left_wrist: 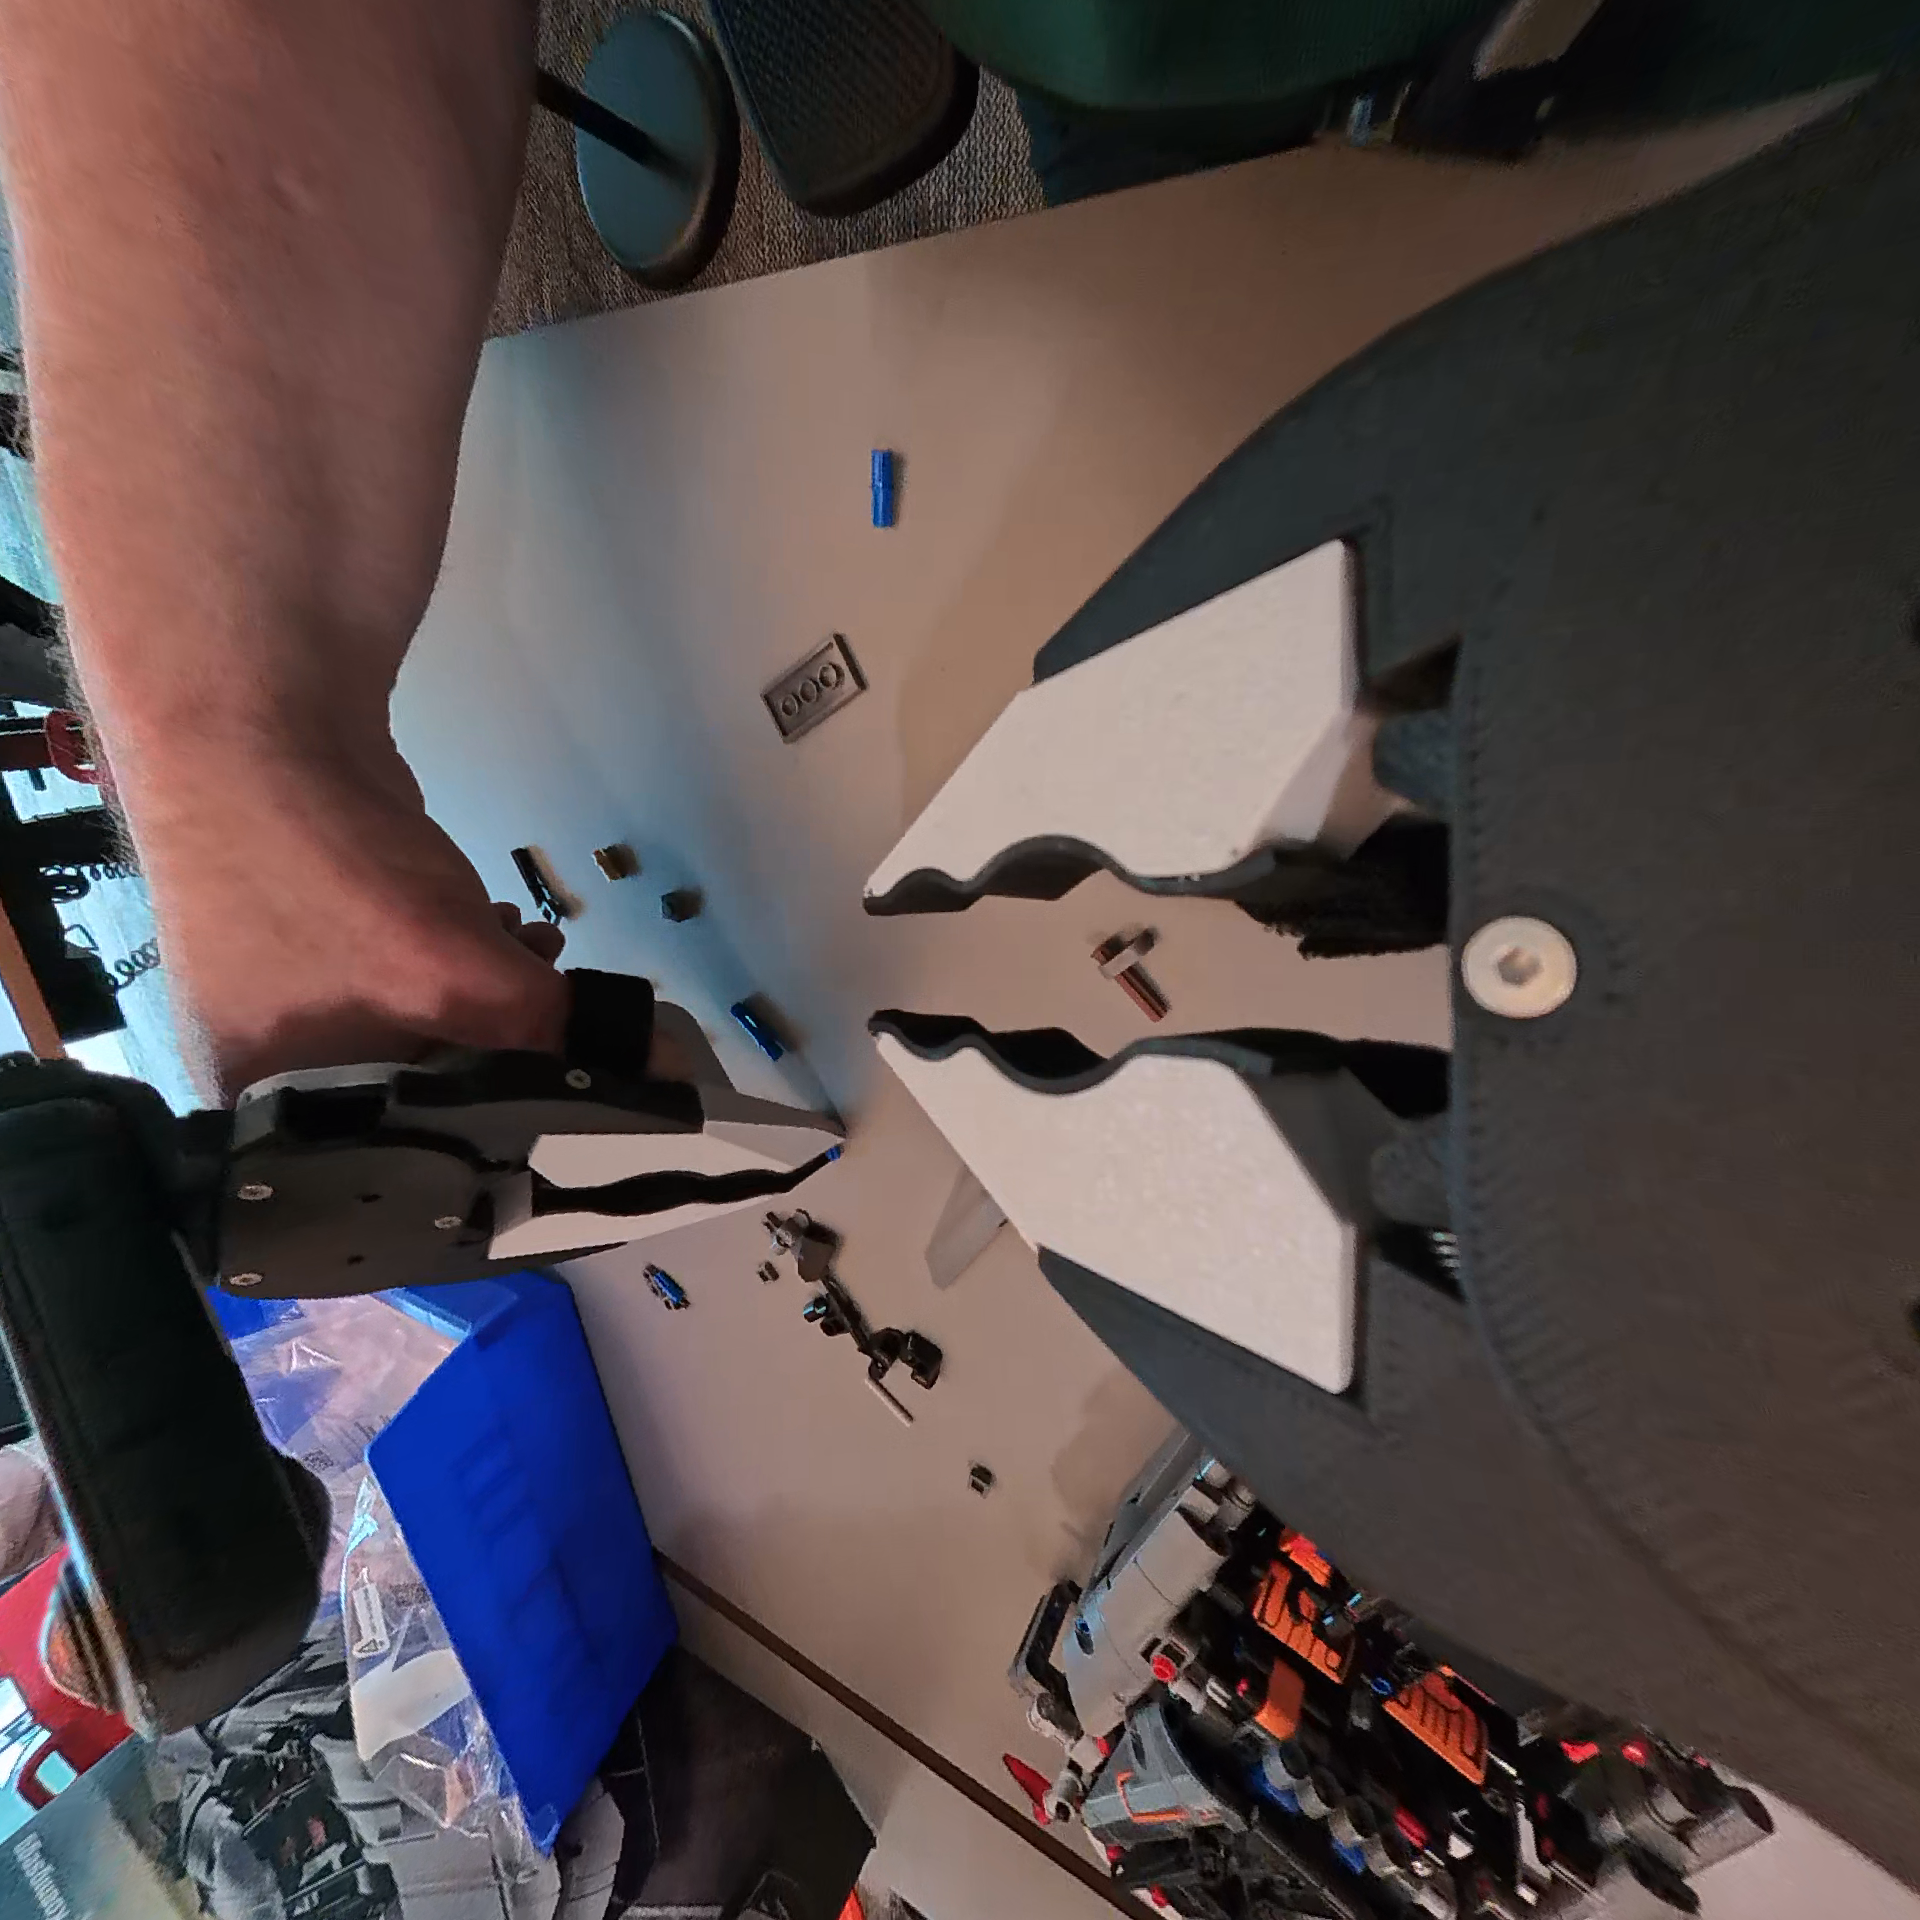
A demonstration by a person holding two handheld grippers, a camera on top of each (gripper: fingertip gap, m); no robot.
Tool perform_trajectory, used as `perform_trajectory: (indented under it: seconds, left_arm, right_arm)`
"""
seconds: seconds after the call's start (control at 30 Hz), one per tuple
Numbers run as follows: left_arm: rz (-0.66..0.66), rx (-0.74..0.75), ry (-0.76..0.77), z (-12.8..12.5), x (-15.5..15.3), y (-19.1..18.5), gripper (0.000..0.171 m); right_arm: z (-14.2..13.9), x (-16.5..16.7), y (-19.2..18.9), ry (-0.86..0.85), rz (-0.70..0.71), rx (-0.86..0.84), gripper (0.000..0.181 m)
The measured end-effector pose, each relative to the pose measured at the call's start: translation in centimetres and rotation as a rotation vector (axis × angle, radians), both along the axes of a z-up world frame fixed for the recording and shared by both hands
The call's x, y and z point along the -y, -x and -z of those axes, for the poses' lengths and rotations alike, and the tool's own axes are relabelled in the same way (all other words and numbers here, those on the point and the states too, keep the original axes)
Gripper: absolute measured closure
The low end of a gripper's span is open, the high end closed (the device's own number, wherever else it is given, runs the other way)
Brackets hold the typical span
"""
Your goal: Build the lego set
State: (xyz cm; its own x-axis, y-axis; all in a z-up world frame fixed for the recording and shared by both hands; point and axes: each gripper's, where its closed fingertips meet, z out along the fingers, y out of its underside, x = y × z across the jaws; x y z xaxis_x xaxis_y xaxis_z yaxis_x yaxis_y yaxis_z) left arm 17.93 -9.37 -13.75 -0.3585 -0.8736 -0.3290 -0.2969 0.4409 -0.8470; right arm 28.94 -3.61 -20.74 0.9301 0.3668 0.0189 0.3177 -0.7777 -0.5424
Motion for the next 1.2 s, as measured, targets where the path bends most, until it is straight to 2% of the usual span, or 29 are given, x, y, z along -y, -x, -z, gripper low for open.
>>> perform_trajectory:
  seconds: [0.1,0.3,0.4,0.53,0.7,0.9,1.03,1.2]
  left_arm:
    - [-0.051,-0.014,0.004,0.2,-1.3,0.0,0.154]
    - [-0.178,0.001,0.105,-1.6,-5.7,1.6,0.151]
    - [-0.207,-0.079,0.113,-0.6,-6.7,2.9,0.148]
    - [-0.198,-0.207,0.153,2.1,-5.5,3.8,0.143]
    - [-0.208,-0.307,0.117,4.3,-3.2,2.9,0.138]
    - [-0.275,-0.416,0.104,6.6,-3.0,1.9,0.134]
    - [-0.293,-0.412,0.073,6.8,-2.9,1.1,0.143]
    - [-0.284,-0.417,0.020,7.0,-3.0,0.5,0.168]
  right_arm:
    - [0.0,-0.1,0.1,-0.006,-0.010,-0.004,0.179]
    - [-0.6,0.1,1.1,-0.035,-0.026,-0.058,0.178]
    - [-1.6,0.9,2.5,-0.062,-0.062,-0.097,0.178]
    - [-2.7,2.0,4.4,-0.097,-0.121,-0.135,0.178]
    - [-3.0,2.8,5.3,-0.125,-0.138,-0.152,0.179]
    - [-3.4,3.4,5.8,-0.163,-0.149,-0.163,0.179]
    - [-3.6,3.7,6.1,-0.184,-0.159,-0.174,0.179]
    - [-3.6,3.8,5.8,-0.197,-0.166,-0.184,0.179]
